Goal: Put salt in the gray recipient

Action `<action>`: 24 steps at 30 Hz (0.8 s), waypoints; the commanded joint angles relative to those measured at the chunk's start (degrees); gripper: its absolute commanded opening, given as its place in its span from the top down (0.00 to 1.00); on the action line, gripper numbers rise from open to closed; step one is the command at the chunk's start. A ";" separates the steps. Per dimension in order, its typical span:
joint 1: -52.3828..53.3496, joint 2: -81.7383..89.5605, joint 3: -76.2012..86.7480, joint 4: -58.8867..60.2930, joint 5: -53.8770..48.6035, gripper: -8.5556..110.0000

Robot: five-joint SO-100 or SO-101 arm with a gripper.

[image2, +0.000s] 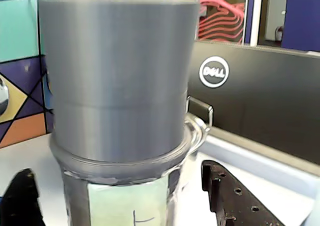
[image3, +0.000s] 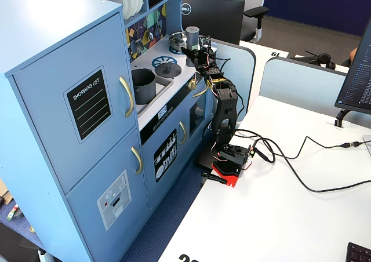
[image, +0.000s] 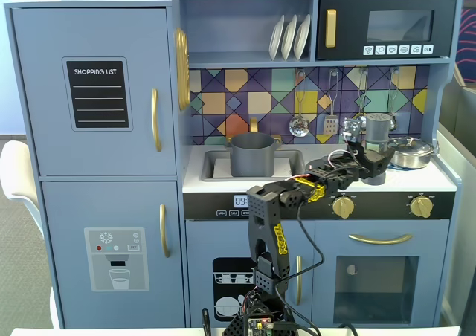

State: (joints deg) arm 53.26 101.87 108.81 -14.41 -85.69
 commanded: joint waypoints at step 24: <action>-42.10 73.48 37.09 87.54 -2.55 0.93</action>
State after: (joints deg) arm 17.14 173.41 136.67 75.23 -92.46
